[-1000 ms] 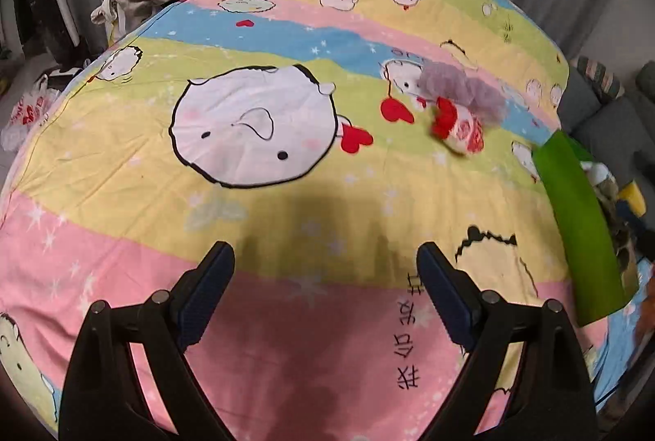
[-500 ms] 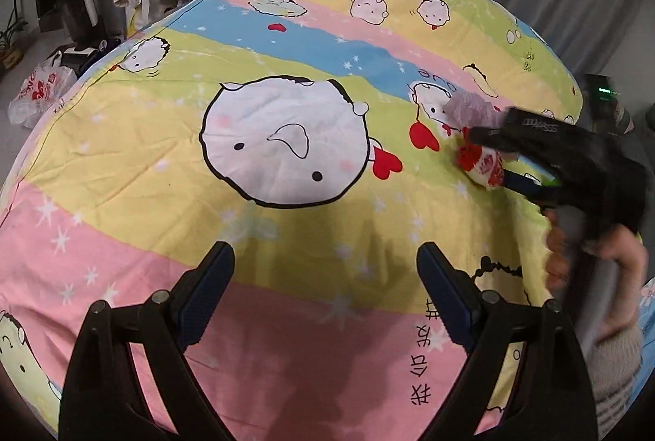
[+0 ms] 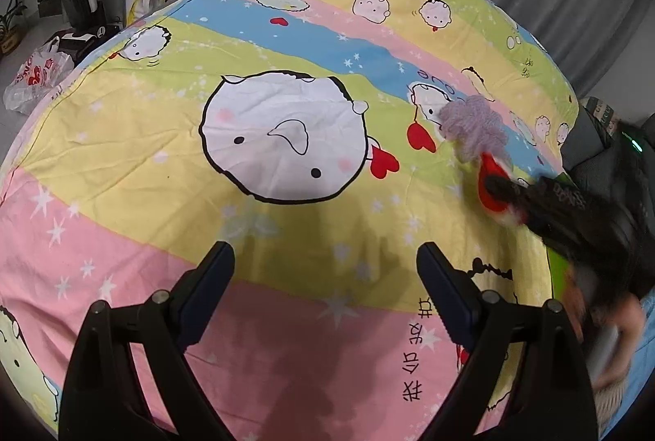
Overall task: Organize soft objects
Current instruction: 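Move the right gripper to the pile and grasp the red-white sock, then lift the sock with the right gripper and carry it over the box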
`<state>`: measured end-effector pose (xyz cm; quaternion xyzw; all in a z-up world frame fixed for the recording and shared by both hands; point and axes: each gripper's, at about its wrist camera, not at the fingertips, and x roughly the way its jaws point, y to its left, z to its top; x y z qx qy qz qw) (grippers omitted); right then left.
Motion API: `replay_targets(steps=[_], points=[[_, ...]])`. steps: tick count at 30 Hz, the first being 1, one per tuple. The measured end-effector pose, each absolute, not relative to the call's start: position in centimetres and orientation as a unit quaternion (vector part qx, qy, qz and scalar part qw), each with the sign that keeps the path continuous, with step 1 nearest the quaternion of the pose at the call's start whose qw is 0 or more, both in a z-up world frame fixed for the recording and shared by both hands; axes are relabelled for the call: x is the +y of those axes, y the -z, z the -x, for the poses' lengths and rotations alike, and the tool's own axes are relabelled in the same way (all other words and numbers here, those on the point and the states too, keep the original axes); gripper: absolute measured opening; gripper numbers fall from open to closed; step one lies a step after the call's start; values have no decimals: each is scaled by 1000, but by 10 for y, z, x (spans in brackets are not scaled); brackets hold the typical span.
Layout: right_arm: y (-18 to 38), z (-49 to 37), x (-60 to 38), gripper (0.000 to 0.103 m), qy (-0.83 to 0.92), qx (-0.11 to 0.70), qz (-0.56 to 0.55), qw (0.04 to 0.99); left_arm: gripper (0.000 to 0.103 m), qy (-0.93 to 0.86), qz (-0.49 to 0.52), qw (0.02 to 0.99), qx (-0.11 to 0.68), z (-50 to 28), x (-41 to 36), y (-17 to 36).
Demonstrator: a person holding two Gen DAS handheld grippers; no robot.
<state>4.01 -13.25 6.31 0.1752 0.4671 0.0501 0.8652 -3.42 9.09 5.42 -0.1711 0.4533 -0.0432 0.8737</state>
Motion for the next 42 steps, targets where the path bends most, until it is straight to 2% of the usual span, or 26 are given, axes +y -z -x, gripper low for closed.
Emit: replay_targets(steps=[10, 12, 16, 23, 24, 26, 28, 31, 33, 34, 35, 42], points=[[-63, 41, -123, 41, -108, 504, -140, 845, 90, 70, 180, 870, 454, 45, 84, -56], [-60, 44, -126, 46, -101, 508, -133, 845, 90, 79, 182, 868, 455, 46, 81, -55], [-65, 47, -141, 66, -119, 500, -169, 841, 90, 95, 180, 865, 458, 50, 70, -53], [-60, 48, -160, 67, -110, 492, -198, 840, 88, 203, 209, 837, 463, 54, 40, -46], [-58, 47, -160, 65, -114, 494, -200, 838, 84, 210, 209, 835, 463, 55, 35, -45], [-55, 46, -160, 55, -114, 499, -199, 836, 74, 232, 190, 833, 466, 58, 18, -43], [-50, 43, -160, 51, -119, 504, -202, 832, 60, 253, 164, 830, 469, 61, 0, -42], [-41, 38, -158, 51, -133, 516, -215, 819, 39, 273, 133, 829, 469, 62, -22, -38], [-33, 36, -155, 50, -138, 526, -220, 810, 36, 287, 128, 824, 472, 60, -32, -34], [-30, 36, -154, 44, -137, 529, -220, 808, 36, 295, 131, 819, 474, 59, -35, -33], [-30, 36, -154, 44, -133, 528, -220, 810, 36, 296, 129, 821, 471, 59, -38, -33], [-82, 56, -175, 44, -116, 454, -209, 858, 35, 321, 107, 845, 413, 64, -57, -69]])
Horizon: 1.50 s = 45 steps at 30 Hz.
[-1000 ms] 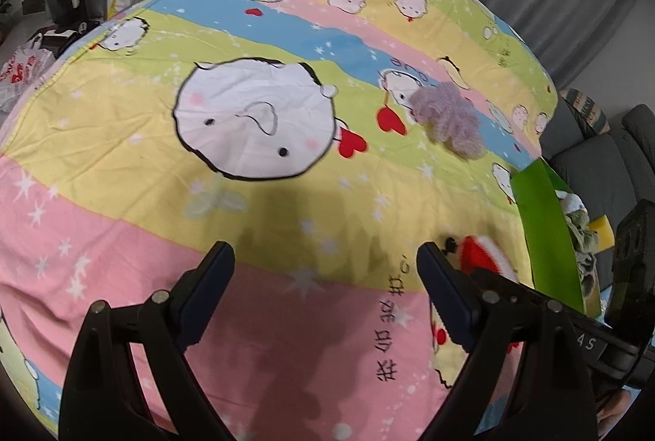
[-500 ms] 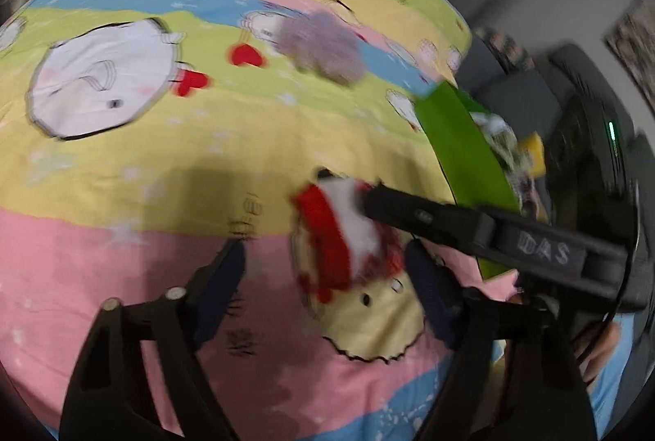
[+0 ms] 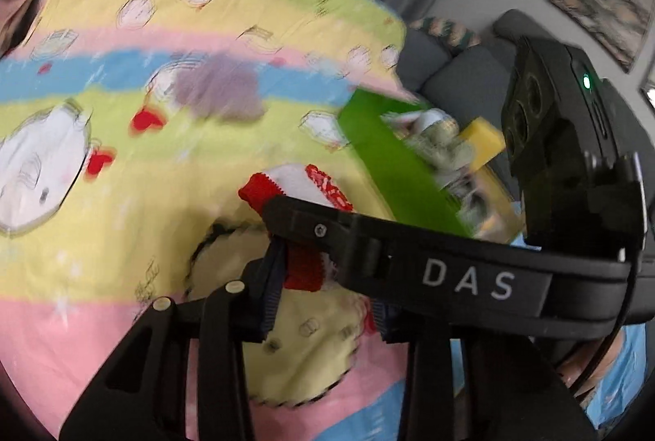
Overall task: Organize soft objects
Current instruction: 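Lift the sock with the right gripper and carry it over the box, then lower the sock into the box and open the right gripper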
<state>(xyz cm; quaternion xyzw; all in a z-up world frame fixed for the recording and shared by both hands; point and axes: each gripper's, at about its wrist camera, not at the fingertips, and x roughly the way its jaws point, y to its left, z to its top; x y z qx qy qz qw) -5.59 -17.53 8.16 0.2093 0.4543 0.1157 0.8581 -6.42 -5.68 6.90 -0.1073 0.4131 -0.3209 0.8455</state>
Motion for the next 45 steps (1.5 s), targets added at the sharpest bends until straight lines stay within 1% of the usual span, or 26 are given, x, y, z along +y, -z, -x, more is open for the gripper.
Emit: replay_targets(steps=[3, 7, 14, 17, 21, 30, 32, 33, 34, 35, 36, 37, 38, 41, 42, 43, 45], points=[[-113, 72, -207, 44, -90, 402, -228, 882, 35, 354, 102, 850, 376, 66, -73, -96], [-141, 97, -251, 44, -53, 345, -246, 904, 35, 409, 82, 849, 324, 75, -112, -127], [-159, 121, -327, 44, 30, 285, -297, 911, 34, 490, 53, 819, 293, 71, -185, -151], [-156, 128, -354, 44, 57, 279, -317, 905, 34, 518, 38, 802, 294, 70, -217, -153], [-143, 135, -385, 44, 92, 285, -342, 891, 34, 544, 25, 778, 315, 68, -254, -147], [-103, 127, -421, 44, 127, 341, -371, 854, 34, 532, 4, 755, 383, 63, -297, -119], [-101, 126, -421, 44, 129, 348, -372, 851, 37, 525, 0, 758, 388, 65, -299, -116], [-101, 125, -420, 44, 130, 351, -371, 850, 41, 523, 0, 759, 387, 66, -298, -116], [-101, 125, -418, 48, 132, 353, -368, 850, 47, 522, 0, 761, 386, 67, -296, -117], [-103, 126, -417, 56, 134, 352, -366, 851, 52, 521, 2, 761, 385, 69, -293, -119], [-105, 126, -416, 60, 135, 348, -364, 853, 63, 521, 2, 763, 383, 69, -291, -121], [-108, 128, -414, 71, 135, 341, -361, 857, 74, 519, 1, 766, 379, 71, -286, -124], [-113, 131, -411, 77, 133, 330, -357, 863, 77, 515, -1, 772, 372, 73, -279, -127], [-122, 134, -405, 79, 133, 311, -349, 874, 80, 493, -2, 794, 355, 74, -254, -136], [-127, 135, -401, 79, 133, 305, -342, 879, 84, 489, 1, 799, 351, 73, -246, -138], [-130, 135, -399, 80, 132, 303, -338, 881, 90, 482, 7, 805, 346, 70, -235, -142], [-139, 135, -388, 82, 127, 291, -325, 891, 93, 462, 15, 819, 340, 65, -214, -149]])
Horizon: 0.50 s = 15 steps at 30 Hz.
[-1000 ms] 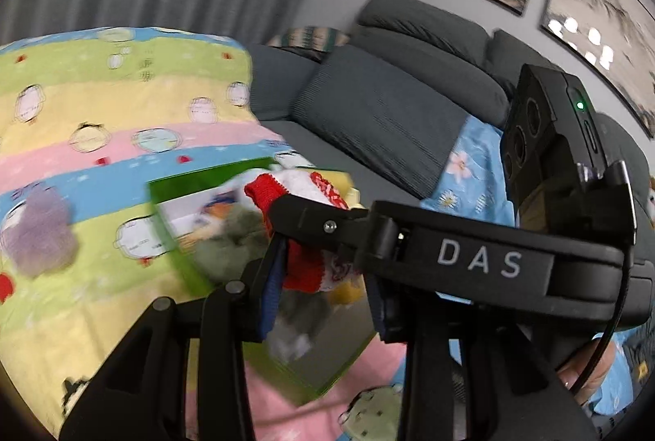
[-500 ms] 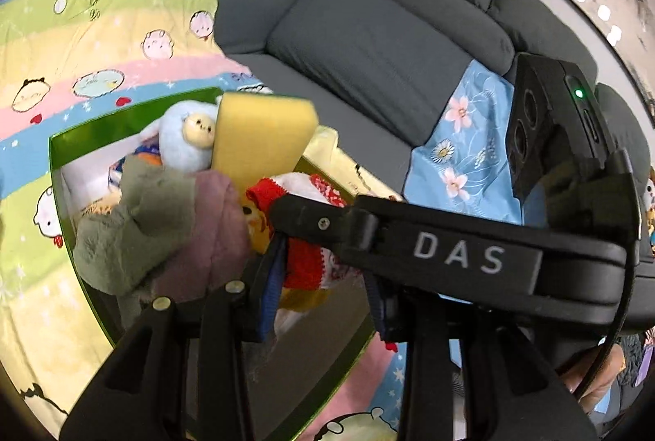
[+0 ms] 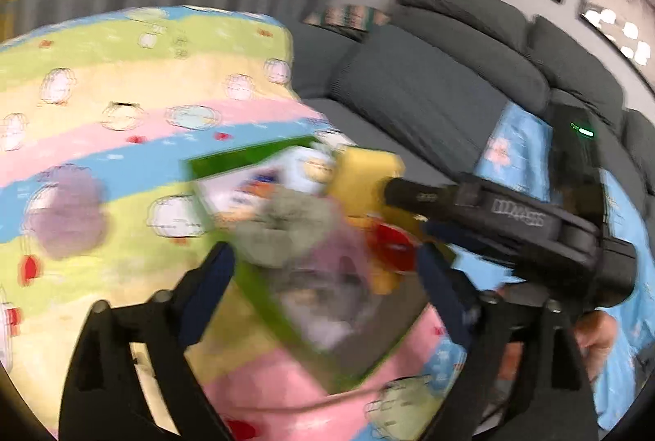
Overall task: Organize soft objects
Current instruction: 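Lower the sock into the box and open the right gripper, then move the right gripper to the lilac bath puff and grasp it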
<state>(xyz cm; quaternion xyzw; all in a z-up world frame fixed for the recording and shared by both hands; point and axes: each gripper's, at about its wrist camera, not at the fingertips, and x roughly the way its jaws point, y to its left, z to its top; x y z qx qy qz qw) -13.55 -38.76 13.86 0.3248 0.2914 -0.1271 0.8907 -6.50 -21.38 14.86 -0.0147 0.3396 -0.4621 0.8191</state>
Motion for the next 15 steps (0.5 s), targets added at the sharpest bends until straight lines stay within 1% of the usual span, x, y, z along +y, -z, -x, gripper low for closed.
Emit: replay_targets(steps=[3, 6, 8, 11, 15], points=[[-150, 132, -368, 85, 100, 279, -309, 904, 93, 397, 10, 854, 337, 49, -181, -153], [-158, 116, -343, 88, 54, 283, -301, 909, 93, 302, 25, 882, 360, 22, -140, -148], [-161, 97, -321, 89, 23, 297, -291, 909, 93, 244, 48, 889, 385, -3, -111, -141], [-158, 56, -281, 90, -41, 341, -264, 901, 91, 175, 89, 890, 412, -40, -68, -126], [-146, -13, -245, 90, -65, 390, -250, 884, 91, 138, 130, 882, 430, -75, -35, -107]])
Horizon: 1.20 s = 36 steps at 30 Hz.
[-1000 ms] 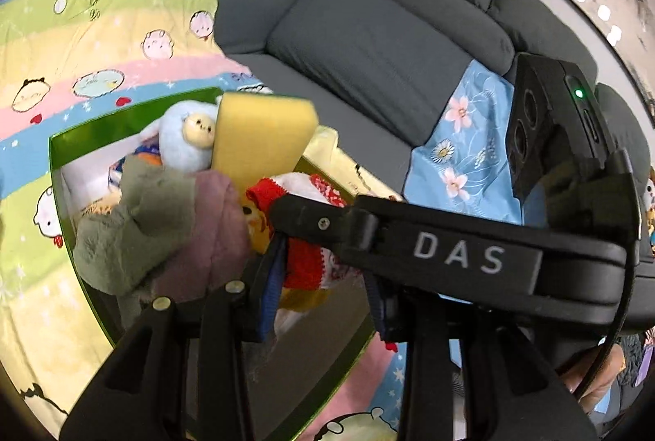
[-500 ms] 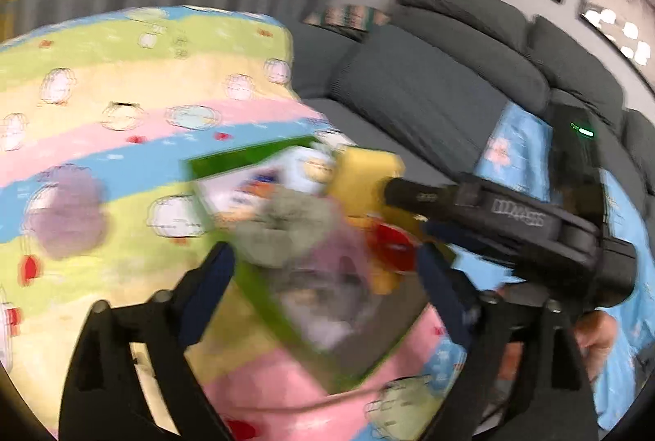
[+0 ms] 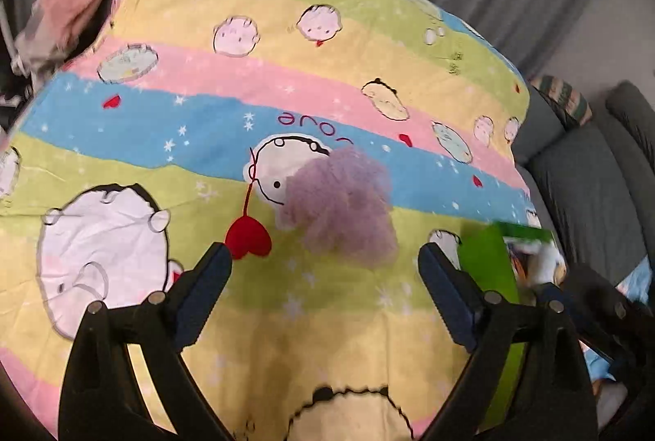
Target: Organize soft objects
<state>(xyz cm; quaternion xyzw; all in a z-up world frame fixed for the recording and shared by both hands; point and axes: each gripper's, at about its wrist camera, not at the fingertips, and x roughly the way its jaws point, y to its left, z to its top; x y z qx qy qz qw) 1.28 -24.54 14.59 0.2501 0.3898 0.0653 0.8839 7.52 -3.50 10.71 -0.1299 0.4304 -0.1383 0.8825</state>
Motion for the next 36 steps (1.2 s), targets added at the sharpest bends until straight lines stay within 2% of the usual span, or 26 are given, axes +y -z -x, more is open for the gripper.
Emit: replay_targets(steps=[5, 6, 9, 12, 14, 15, 16, 17, 18, 21, 25, 32, 36], points=[[-113, -101, -227, 90, -70, 442, -276, 851, 85, 139, 160, 861, 462, -110, -33, -80], [-102, -117, -225, 90, -63, 454, -278, 844, 81, 138, 161, 857, 469, -117, -35, -73], [-72, -149, -219, 81, -42, 483, -271, 831, 74, 134, 161, 845, 492, -132, -39, -54], [-49, -162, -212, 71, -37, 502, -254, 826, 63, 118, 154, 836, 514, -144, -45, -40], [-35, -167, -212, 58, -26, 510, -246, 824, 49, 118, 154, 835, 515, -150, -44, -35], [-34, -168, -213, 56, -27, 505, -244, 828, 41, 120, 154, 838, 510, -150, -44, -35], [-35, -166, -213, 48, -32, 493, -238, 836, 32, 123, 153, 841, 505, -151, -43, -35], [-34, -166, -213, 34, -47, 492, -241, 835, 28, 127, 155, 840, 504, -152, -43, -35], [-30, -166, -214, 27, -57, 496, -255, 828, 21, 132, 159, 839, 504, -152, -43, -34], [-30, -159, -216, 17, -51, 487, -262, 832, 11, 140, 158, 840, 500, -150, -46, -35], [-57, -130, -217, 13, -75, 458, -277, 841, 9, 149, 147, 852, 480, -136, -52, -52], [-153, -26, -246, 13, -76, 337, -284, 894, 9, 209, 123, 886, 395, -71, -83, -138], [-184, 37, -274, 13, -47, 277, -289, 915, 9, 269, 105, 890, 352, -24, -117, -178]])
